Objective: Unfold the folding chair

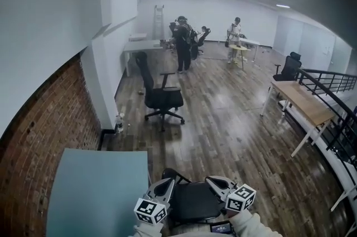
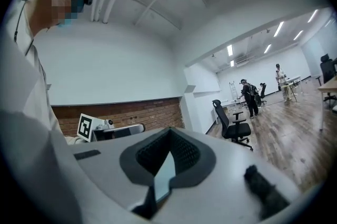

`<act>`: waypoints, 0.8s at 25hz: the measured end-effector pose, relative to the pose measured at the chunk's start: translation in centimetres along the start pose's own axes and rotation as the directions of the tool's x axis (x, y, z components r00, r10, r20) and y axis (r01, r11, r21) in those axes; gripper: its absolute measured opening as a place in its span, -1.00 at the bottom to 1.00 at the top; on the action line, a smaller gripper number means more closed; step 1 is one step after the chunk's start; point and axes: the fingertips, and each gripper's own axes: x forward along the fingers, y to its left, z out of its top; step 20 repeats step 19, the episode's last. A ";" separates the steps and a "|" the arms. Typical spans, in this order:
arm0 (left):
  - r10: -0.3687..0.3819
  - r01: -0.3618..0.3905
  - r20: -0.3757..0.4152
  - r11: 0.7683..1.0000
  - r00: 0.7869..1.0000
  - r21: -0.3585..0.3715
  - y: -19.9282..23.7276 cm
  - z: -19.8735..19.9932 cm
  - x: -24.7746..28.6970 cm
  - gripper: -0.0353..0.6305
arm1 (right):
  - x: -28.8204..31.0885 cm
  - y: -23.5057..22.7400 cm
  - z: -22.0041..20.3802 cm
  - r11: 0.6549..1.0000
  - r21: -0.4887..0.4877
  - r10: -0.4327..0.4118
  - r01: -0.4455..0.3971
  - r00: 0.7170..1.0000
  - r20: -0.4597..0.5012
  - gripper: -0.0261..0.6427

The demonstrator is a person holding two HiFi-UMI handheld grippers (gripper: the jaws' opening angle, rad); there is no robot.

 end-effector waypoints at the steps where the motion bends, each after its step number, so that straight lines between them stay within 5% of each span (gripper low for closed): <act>1: 0.001 -0.001 0.000 1.000 1.000 -0.001 0.2 0.0 -0.1 -0.88 | 0.1 0.3 0.0 1.000 -0.007 0.005 -0.005 1.000 -0.004 -0.90; 7: 0.089 -0.089 0.010 0.996 0.996 -0.008 2.6 -0.3 -0.8 -0.88 | 0.3 -0.6 0.5 0.996 -0.042 -0.072 0.072 0.997 0.003 -0.90; 20: 0.043 -0.042 -0.010 0.999 0.999 0.009 1.6 -0.9 0.0 -0.88 | -0.4 -1.6 0.7 0.995 -0.031 -0.089 0.090 0.996 0.009 -0.90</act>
